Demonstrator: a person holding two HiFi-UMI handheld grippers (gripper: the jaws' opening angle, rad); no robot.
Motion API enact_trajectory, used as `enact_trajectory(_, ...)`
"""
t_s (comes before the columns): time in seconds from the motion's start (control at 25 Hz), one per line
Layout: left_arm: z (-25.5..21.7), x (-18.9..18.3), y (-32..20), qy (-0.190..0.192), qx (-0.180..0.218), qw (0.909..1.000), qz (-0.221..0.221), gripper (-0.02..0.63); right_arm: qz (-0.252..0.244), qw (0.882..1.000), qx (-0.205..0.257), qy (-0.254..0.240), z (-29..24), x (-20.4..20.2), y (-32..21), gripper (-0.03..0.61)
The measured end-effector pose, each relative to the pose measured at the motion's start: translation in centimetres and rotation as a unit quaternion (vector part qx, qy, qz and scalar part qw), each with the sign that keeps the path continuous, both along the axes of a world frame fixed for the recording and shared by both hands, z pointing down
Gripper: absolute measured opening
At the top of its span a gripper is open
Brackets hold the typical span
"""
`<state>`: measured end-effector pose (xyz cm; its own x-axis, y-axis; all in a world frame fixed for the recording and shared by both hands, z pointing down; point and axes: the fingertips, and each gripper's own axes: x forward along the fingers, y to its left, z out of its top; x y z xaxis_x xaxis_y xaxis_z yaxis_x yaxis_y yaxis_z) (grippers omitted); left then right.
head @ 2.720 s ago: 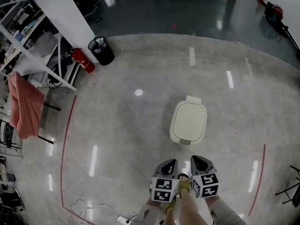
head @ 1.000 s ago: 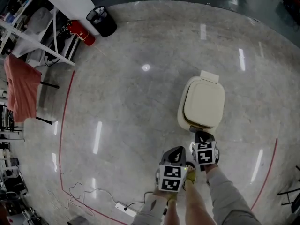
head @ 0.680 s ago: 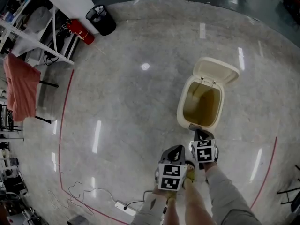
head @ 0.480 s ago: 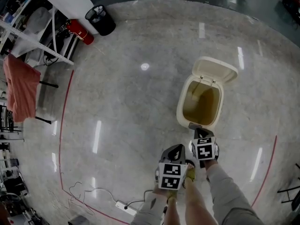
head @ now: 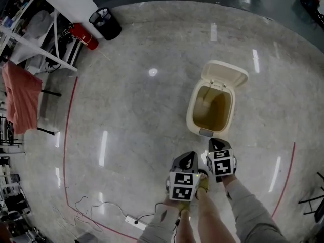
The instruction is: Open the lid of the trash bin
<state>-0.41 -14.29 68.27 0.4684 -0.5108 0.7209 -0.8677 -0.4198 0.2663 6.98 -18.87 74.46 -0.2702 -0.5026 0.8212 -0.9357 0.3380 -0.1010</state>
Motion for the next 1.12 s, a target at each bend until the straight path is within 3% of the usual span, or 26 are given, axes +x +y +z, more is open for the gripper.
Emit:
enact_trajectory(0.28,-1.8,0.0,1.2,0.016,0.002,0.9997,-0.016,0.003,0.002,0.999,0.045,-0.024,-5.1,0.2,3.5,-0.002)
enact_trajectory(0.56,-4.2,0.1,2.2,0.028,0.009,0.999,-0.033,0.003,0.012,0.997,0.063,-0.037,-9.3,0.7,6.4,0.0)
enact_trajectory(1.12,-9.7,0.5,5.9,0.026,0.02,0.9994,-0.01,0.003,0.048,0.993,0.089,-0.064,-17.3,1.0,9.7,-0.002)
